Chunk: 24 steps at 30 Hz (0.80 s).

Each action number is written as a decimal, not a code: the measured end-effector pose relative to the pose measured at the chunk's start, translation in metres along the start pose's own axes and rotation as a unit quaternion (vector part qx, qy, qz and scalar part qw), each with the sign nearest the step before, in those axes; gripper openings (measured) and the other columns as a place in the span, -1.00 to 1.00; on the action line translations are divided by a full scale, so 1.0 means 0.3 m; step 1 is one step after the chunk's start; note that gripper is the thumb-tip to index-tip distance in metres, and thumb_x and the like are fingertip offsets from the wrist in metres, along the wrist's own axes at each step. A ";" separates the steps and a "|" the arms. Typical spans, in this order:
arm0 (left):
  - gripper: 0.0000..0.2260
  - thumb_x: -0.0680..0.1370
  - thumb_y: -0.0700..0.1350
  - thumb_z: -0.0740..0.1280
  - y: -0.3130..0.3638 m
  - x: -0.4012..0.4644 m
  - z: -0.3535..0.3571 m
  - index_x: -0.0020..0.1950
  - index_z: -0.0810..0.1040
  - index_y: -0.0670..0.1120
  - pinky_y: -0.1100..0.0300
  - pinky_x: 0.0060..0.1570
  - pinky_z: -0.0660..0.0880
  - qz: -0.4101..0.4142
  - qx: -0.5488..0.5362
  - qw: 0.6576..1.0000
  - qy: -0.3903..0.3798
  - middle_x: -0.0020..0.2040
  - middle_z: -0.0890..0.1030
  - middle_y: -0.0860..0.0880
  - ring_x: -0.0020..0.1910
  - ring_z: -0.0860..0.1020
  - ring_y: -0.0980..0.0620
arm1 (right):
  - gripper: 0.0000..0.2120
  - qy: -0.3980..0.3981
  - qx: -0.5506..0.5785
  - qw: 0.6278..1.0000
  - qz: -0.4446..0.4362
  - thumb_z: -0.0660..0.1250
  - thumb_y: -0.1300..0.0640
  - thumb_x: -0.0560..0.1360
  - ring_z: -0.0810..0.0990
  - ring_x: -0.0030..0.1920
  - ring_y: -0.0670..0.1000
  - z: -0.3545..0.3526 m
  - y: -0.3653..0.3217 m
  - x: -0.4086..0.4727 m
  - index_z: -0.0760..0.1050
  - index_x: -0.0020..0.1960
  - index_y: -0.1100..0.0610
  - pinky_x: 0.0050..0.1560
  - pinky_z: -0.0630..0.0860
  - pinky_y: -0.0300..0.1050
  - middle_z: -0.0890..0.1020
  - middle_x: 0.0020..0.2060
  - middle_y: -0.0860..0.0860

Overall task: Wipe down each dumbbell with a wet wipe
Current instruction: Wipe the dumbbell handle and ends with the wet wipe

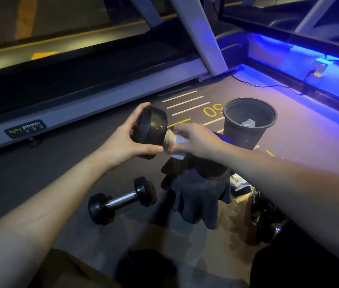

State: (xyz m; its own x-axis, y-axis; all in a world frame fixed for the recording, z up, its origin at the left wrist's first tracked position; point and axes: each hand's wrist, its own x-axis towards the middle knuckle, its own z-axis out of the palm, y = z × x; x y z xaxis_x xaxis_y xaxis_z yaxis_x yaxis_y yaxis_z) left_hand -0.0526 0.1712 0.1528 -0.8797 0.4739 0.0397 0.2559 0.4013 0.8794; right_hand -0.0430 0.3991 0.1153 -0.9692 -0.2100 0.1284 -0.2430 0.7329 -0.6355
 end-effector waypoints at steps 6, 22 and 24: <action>-0.04 0.32 -0.29 0.61 0.007 -0.004 0.004 0.52 0.23 0.32 0.30 -0.05 0.58 0.011 -0.014 1.000 -0.008 0.27 0.52 0.13 0.22 0.56 0.13 | -0.79 0.033 -0.043 0.998 -0.013 0.50 0.01 0.36 0.51 -0.17 0.09 0.018 -0.084 0.002 0.46 -0.19 -0.04 -0.20 0.41 -0.07 0.55 -0.31 -0.03; -0.01 0.17 -0.07 0.64 0.042 -0.015 0.005 0.49 0.25 0.34 0.18 0.33 0.46 0.052 0.035 0.997 -0.040 0.32 0.50 0.14 0.28 0.54 0.14 | -0.74 -0.003 -0.012 0.999 0.039 0.45 0.14 0.36 0.37 -0.38 0.02 0.005 -0.135 -0.008 0.40 -0.37 0.14 -0.42 0.33 -0.16 0.41 -0.48 0.00; -0.02 0.19 -0.11 0.63 0.043 -0.021 0.009 0.48 0.25 0.36 0.21 0.28 0.50 0.047 0.034 0.998 -0.031 0.31 0.49 0.08 0.24 0.56 0.13 | -0.76 0.039 -0.043 0.997 0.046 0.38 0.18 0.41 0.43 -0.30 0.11 0.041 -0.149 -0.037 0.34 -0.34 0.10 -0.29 0.32 -0.15 0.43 -0.42 0.01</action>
State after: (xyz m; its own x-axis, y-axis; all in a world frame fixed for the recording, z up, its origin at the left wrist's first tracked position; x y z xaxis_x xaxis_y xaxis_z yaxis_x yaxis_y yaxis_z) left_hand -0.0428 0.1756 0.1627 -0.8244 0.5590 0.0889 0.3648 0.4047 0.8385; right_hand -0.0210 0.3608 0.1330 -0.9870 -0.0900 0.1332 -0.1513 0.8007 -0.5797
